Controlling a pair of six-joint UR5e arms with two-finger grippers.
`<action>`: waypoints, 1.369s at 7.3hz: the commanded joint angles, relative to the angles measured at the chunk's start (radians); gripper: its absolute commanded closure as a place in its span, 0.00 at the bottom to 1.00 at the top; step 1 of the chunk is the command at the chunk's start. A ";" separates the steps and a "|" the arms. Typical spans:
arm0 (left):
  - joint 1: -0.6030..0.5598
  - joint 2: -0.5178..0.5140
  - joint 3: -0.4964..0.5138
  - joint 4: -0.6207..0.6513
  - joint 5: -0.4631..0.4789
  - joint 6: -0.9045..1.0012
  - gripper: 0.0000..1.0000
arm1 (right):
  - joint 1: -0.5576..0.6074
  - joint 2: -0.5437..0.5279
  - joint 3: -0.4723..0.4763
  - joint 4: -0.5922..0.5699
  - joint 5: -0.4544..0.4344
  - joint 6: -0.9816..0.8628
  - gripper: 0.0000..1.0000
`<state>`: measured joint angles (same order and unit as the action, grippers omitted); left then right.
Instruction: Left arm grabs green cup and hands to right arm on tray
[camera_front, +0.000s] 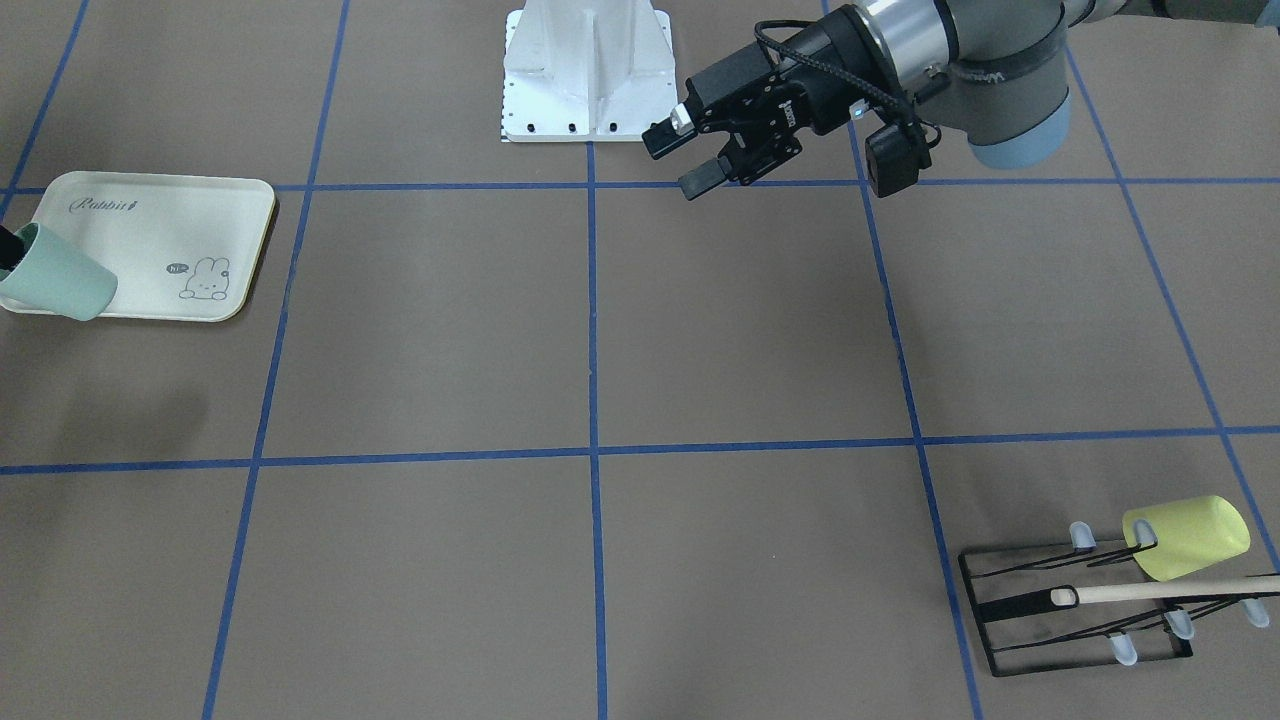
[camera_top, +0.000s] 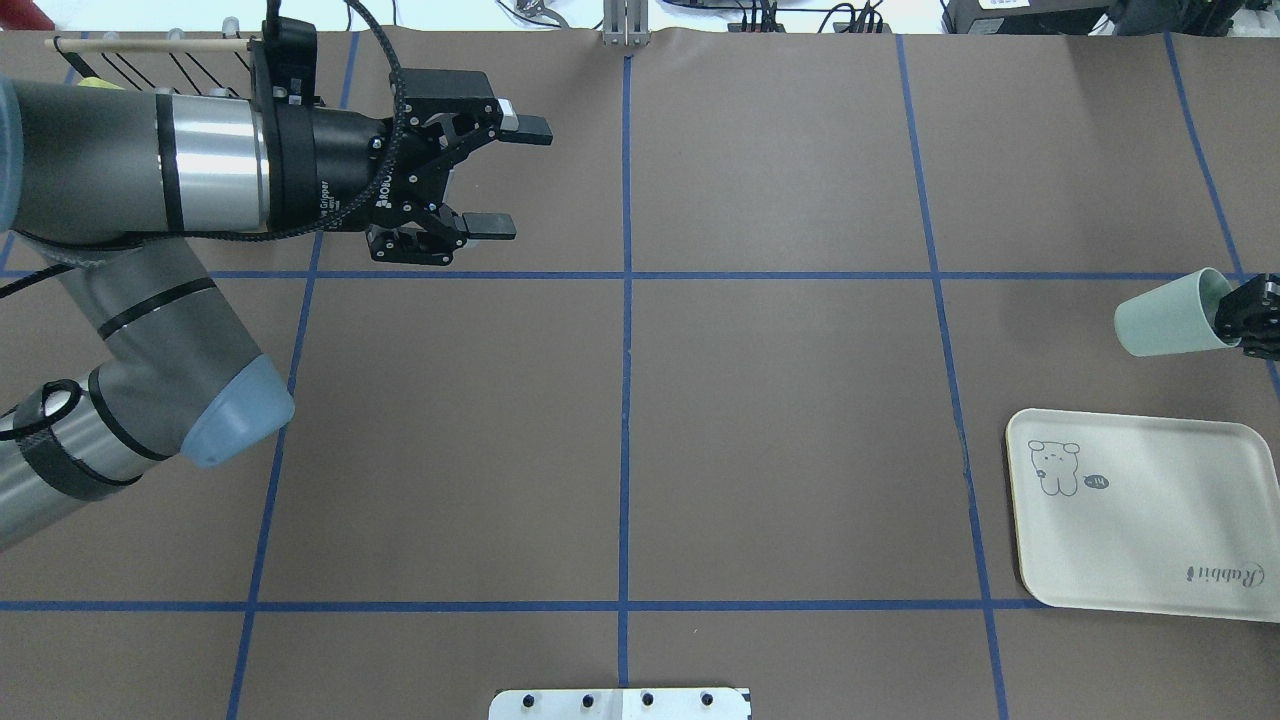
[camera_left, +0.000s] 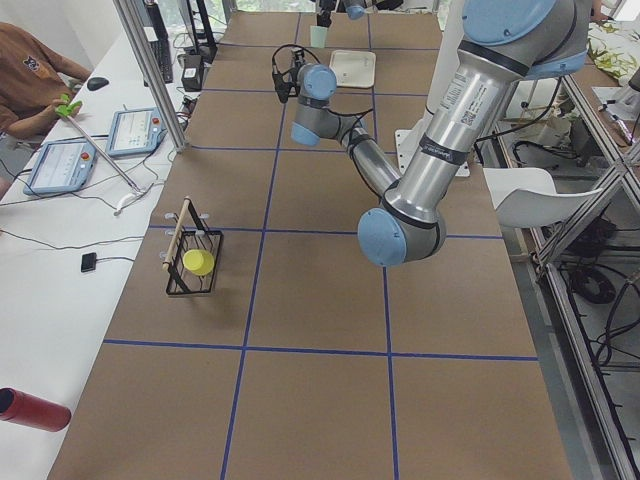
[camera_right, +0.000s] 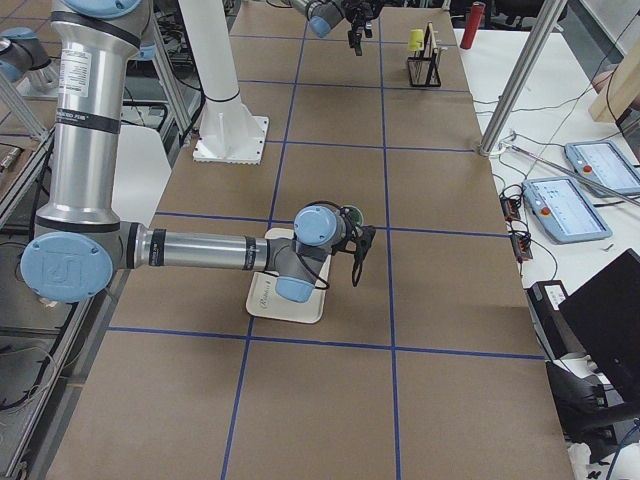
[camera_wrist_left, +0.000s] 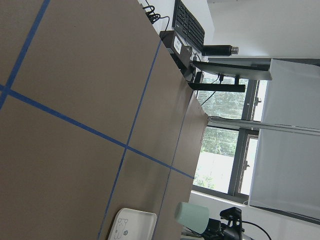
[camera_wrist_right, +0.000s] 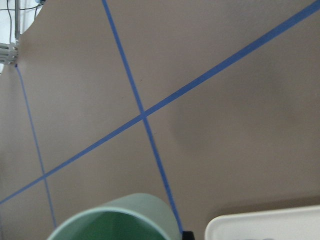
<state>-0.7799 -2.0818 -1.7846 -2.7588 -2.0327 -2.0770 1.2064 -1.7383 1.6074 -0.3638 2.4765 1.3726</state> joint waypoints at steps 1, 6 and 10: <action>-0.002 0.003 0.001 0.001 0.000 0.000 0.00 | -0.007 -0.029 0.002 -0.146 -0.013 -0.290 1.00; 0.001 0.008 0.004 0.037 0.000 0.000 0.00 | -0.073 -0.070 0.331 -0.893 -0.129 -0.771 1.00; 0.005 0.008 0.001 0.039 0.000 0.005 0.00 | -0.181 -0.141 0.333 -0.871 -0.179 -0.770 1.00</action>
<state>-0.7776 -2.0744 -1.7835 -2.7202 -2.0325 -2.0730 1.0584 -1.8685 1.9395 -1.2430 2.3023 0.6031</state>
